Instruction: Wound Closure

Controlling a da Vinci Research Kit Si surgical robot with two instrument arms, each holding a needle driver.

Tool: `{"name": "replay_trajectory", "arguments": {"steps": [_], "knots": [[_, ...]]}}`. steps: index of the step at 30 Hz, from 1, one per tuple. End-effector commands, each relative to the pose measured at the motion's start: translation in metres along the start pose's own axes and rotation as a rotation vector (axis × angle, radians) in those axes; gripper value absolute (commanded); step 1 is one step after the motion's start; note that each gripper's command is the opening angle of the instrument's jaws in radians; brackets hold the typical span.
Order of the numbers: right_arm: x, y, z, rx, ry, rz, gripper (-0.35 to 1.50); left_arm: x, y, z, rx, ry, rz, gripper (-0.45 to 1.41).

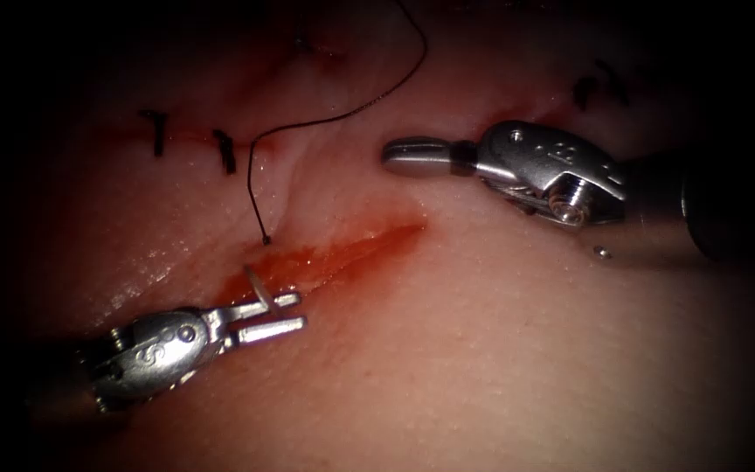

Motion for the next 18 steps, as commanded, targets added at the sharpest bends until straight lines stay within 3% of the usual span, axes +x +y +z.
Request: {"name": "replay_trajectory", "arguments": {"steps": [1,3,8,13,15,16,18], "knots": [[-0.0004,-0.0003,0.0011,0.012,-0.005,0.01,-0.27,0.0,-0.0002,0.0005,-0.001,-0.002,-0.035,-0.45],[-0.0007,-0.0006,0.001,0.026,-0.015,0.02,-0.16,0.001,0.0,0.0001,-0.017,0.015,-0.116,-0.45],[-0.0016,-0.0012,0.0011,0.036,-0.039,0.04,-0.18,0.0033,0.0008,-0.0009,-0.058,0.044,-0.283,-0.45],[-0.0034,-0.002,0.0016,0.07,-0.069,0.088,-0.23,0.0053,0.0013,-0.0016,-0.075,0.071,-0.336,-0.45],[-0.0045,-0.0025,0.0019,0.084,-0.083,0.132,0.04,0.0063,0.0013,-0.0017,-0.079,0.073,-0.324,-0.45],[-0.0049,-0.0028,0.002,0.089,-0.083,0.143,0.1,0.0067,0.0013,-0.0018,-0.075,0.073,-0.288,-0.45],[-0.0056,-0.0031,0.002,0.099,-0.084,0.187,0.41,0.0077,0.0012,-0.0019,-0.047,0.069,-0.19,-0.45]]}}
